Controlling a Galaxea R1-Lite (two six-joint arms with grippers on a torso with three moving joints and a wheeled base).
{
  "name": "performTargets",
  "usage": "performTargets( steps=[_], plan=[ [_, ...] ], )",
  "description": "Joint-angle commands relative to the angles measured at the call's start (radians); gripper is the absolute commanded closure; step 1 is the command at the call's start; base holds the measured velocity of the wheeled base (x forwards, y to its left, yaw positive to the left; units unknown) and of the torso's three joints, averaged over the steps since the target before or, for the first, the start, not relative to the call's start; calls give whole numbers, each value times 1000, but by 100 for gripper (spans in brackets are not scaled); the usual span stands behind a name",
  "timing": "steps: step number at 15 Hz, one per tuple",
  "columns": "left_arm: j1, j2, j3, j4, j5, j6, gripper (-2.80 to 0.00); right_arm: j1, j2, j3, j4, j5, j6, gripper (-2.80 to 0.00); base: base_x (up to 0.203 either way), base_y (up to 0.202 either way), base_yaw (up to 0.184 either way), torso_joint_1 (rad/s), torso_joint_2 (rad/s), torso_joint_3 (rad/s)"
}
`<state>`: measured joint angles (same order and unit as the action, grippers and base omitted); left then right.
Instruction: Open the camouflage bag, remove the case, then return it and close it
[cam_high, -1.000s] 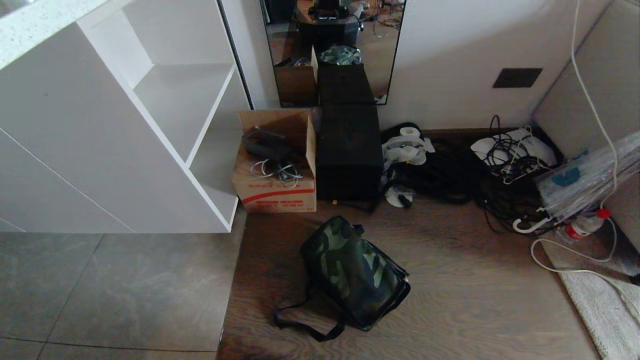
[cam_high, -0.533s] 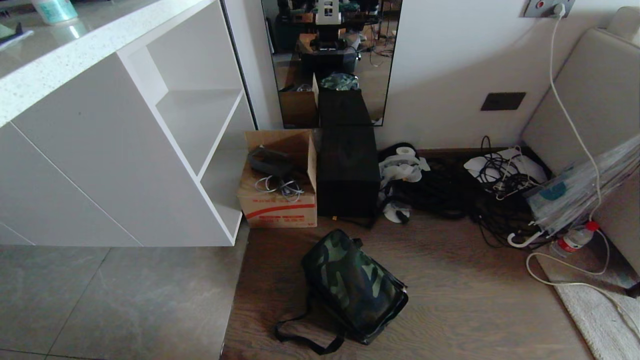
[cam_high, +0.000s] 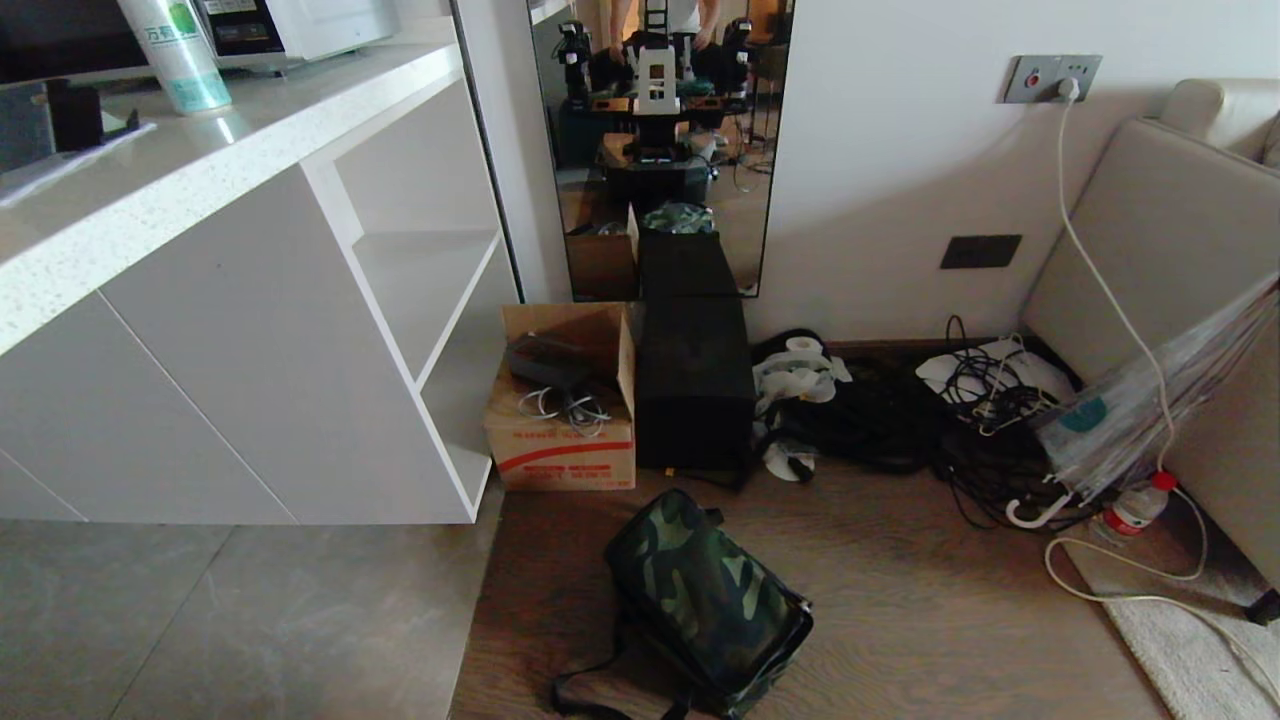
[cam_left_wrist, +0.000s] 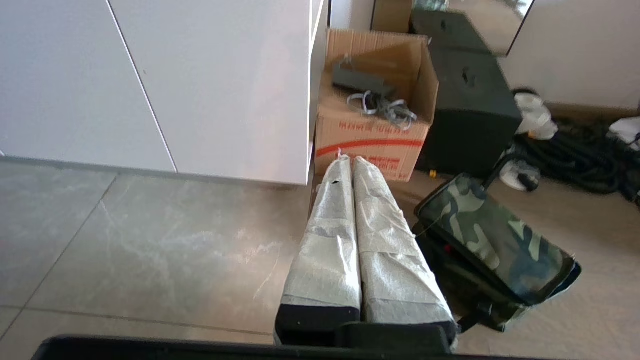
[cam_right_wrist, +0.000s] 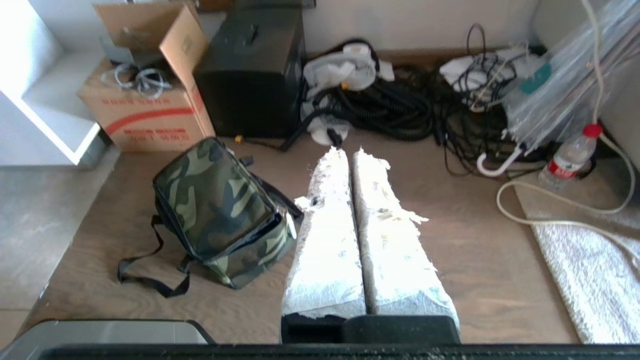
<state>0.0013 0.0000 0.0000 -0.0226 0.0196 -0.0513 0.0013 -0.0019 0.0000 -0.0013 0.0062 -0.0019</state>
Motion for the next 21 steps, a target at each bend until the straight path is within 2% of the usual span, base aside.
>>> performTargets(
  steps=[1,14,21],
  plan=[
    [0,0,11,0,0,-1,0,0,2,2,1,0,-3,0,0,0,0,-2,2,207],
    [0,0,11,0,0,1,0,0,2,2,1,0,-3,0,0,0,0,3,2,200],
    [0,0,11,0,0,4,0,0,2,2,3,1,-8,0,0,0,0,1,0,37]
  ],
)
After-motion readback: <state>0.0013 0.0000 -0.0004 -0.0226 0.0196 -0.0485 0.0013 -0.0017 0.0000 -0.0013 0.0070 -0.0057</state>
